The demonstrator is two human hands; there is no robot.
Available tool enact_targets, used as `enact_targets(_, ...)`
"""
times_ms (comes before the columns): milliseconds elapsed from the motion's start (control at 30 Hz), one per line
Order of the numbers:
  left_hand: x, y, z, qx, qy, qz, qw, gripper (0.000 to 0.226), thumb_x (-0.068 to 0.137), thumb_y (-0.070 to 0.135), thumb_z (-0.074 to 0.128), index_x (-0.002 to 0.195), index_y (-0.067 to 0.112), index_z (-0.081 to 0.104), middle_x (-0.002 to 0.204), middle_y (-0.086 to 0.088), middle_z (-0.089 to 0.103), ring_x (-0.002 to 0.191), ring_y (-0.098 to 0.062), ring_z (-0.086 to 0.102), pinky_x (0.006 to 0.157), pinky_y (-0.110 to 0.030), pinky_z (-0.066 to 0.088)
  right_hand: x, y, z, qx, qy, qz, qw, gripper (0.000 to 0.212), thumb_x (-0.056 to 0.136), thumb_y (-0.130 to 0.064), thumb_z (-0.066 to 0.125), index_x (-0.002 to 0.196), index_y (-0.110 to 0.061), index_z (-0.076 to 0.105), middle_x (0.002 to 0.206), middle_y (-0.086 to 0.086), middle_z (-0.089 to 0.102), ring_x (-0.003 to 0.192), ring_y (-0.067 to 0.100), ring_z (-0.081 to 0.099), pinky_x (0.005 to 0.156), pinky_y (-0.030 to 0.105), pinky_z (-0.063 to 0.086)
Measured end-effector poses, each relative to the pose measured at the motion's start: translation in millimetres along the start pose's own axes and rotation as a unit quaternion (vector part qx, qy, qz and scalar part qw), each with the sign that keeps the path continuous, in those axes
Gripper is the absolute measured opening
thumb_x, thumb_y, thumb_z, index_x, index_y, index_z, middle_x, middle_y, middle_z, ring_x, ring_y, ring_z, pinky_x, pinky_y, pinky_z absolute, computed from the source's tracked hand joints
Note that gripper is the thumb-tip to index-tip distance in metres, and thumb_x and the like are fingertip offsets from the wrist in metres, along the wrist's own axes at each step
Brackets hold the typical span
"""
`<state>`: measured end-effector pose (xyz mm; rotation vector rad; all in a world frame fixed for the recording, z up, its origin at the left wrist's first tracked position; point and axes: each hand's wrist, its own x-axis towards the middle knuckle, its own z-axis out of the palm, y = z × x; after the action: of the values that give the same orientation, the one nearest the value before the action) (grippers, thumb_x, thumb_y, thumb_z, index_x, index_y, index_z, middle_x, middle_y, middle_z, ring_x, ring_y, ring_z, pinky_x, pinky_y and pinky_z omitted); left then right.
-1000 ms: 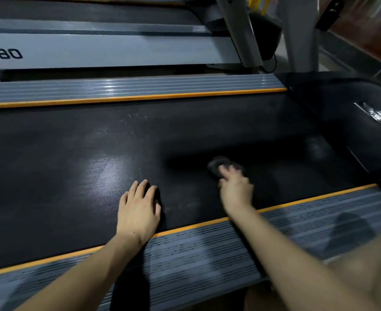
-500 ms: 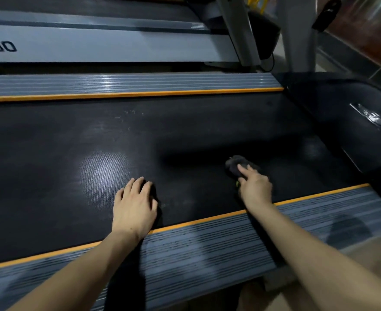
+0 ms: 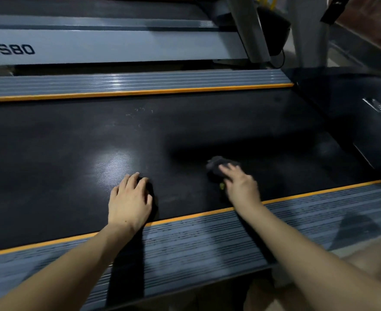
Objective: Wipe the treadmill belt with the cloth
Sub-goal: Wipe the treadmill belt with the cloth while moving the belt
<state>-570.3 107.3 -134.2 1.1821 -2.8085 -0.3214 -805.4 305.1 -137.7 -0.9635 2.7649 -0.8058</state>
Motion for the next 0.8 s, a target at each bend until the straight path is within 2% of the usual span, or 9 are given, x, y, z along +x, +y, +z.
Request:
enact_targets(67,-2.0,-13.0,-2.8,0.014,-0.005,0.003,1.000,0.042,0.092,0.033,0.052,0.133,0.025,0.056,0.152,-0.002,0.046,0.143,-0.023,0.035,0.112,-0.043,0.033,3.2,-2.4,-1.1,-0.009,0.018,0.047,0.999,0.043,0.092,-0.013,0.063,0.128,-0.035,0.064,0.145,-0.001,0.053,0.138,0.023,0.045,0.109,0.040,0.042)
enact_targets(100,-2.7,-18.3,-4.3,0.016,-0.007,-0.001,1.000,0.042,0.093,0.033,0.052,0.134,0.025,0.056,0.152,-0.002,0.045,0.144,-0.023,0.034,0.112,-0.043,0.033,0.1,-14.6,5.7,-0.008,0.015,0.040,0.999,0.043,0.091,-0.012,0.063,0.128,-0.034,0.064,0.145,-0.001,0.053,0.137,0.023,0.046,0.109,0.040,0.042)
enact_targets(233,3.2,-21.8,-7.8,0.022,-0.007,-0.004,1.000,0.044,0.094,0.035,0.050,0.137,0.025,0.053,0.154,-0.002,0.042,0.145,-0.022,0.031,0.112,-0.042,0.030,-35.1,-67.0,45.1,0.046,-0.062,-0.111,0.991,0.046,0.085,-0.006,0.068,0.124,-0.030,0.068,0.139,0.002,0.059,0.134,0.024,0.050,0.109,0.031,0.039)
enact_targets(300,12.3,-18.0,-9.4,0.011,-0.012,-0.005,1.000,0.044,0.095,0.036,0.048,0.138,0.026,0.052,0.156,-0.002,0.041,0.145,-0.022,0.029,0.113,-0.042,0.029,-38.9,-75.5,52.7,0.056,-0.088,-0.153,0.983,0.045,0.087,-0.008,0.067,0.126,-0.031,0.066,0.140,0.000,0.058,0.136,0.022,0.048,0.110,0.031,0.040)
enact_targets(467,43.2,-14.4,-10.2,-0.008,-0.003,-0.003,1.000,0.040,0.098,0.038,0.043,0.137,0.030,0.049,0.159,-0.002,0.036,0.149,-0.024,0.025,0.115,-0.042,0.026,-10.0,-76.5,67.2,0.046,-0.043,-0.183,0.981,0.046,0.083,-0.005,0.072,0.123,-0.028,0.069,0.132,0.002,0.065,0.128,0.024,0.056,0.101,0.035,0.051)
enact_targets(567,67.1,-16.0,-9.3,-0.009,0.009,0.002,1.000,0.043,0.097,0.039,0.041,0.139,0.031,0.046,0.159,-0.002,0.036,0.150,-0.024,0.024,0.115,-0.042,0.027,32.3,-82.1,82.5,0.039,-0.015,-0.189,0.981,0.048,0.083,-0.003,0.071,0.124,-0.028,0.069,0.131,0.004,0.065,0.128,0.025,0.057,0.103,0.034,0.049)
enact_targets(700,98.7,-19.3,-10.2,-0.016,0.011,-0.001,1.000,0.047,0.098,0.039,0.038,0.144,0.031,0.042,0.161,-0.001,0.032,0.151,-0.023,0.021,0.117,-0.041,0.025,97.0,-95.5,101.4,0.048,0.009,-0.151,0.987,0.045,0.085,-0.002,0.068,0.123,-0.025,0.069,0.133,0.007,0.063,0.130,0.026,0.054,0.108,0.032,0.044)
enact_targets(800,124.8,-32.5,-14.0,0.012,0.015,0.034,0.999,0.046,0.098,0.040,0.038,0.143,0.031,0.042,0.161,-0.001,0.031,0.151,-0.022,0.021,0.116,-0.040,0.026,148.4,-106.6,115.4,0.049,-0.013,-0.131,0.990,0.041,0.091,-0.006,0.064,0.127,-0.023,0.067,0.140,0.007,0.058,0.137,0.026,0.047,0.114,0.031,0.037)
